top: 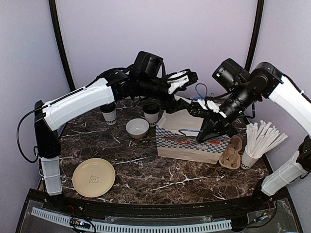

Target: Pack the takeout coffee

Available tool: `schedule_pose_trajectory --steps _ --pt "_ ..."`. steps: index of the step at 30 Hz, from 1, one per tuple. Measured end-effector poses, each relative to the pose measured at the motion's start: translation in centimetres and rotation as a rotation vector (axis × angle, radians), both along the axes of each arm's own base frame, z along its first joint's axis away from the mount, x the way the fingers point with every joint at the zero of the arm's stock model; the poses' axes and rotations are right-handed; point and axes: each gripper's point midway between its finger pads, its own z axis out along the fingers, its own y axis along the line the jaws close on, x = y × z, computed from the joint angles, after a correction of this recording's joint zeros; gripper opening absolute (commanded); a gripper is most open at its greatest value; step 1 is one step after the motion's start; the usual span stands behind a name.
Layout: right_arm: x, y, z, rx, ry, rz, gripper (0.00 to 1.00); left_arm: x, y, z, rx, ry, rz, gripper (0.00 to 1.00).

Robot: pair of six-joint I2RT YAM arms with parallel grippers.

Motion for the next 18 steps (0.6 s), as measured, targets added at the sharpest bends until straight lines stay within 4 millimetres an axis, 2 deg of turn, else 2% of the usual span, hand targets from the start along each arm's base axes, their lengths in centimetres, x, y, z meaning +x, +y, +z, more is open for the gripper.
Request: schedule_pose_trajectory --steps 5,9,14,16,18 --pt "-0.1 0.0 0.0 -0.001 0.003 0.002 0.00 0.6 -0.5 0.4 0.000 -0.019 0.002 0.72" --pt "-0.3 0.1 0.0 -0.002 0.006 0.008 0.00 1.3 -1.8 -1.1 0.015 -0.006 -0.011 0.65" --pt "-0.3 0.1 -0.1 -0.003 0.007 0.009 0.00 1.3 -3.1 -3.5 0.038 0.044 -0.048 0.44" --pt "-0.3 0.1 -0.1 -0.004 0.007 0.010 0.00 1.2 -3.5 -3.9 0.037 0.059 -0.061 0.34" --pt "-0.4 0.1 -0.1 -0.004 0.008 0.010 0.00 1.1 -3.6 -3.8 0.031 0.066 -0.068 0.20"
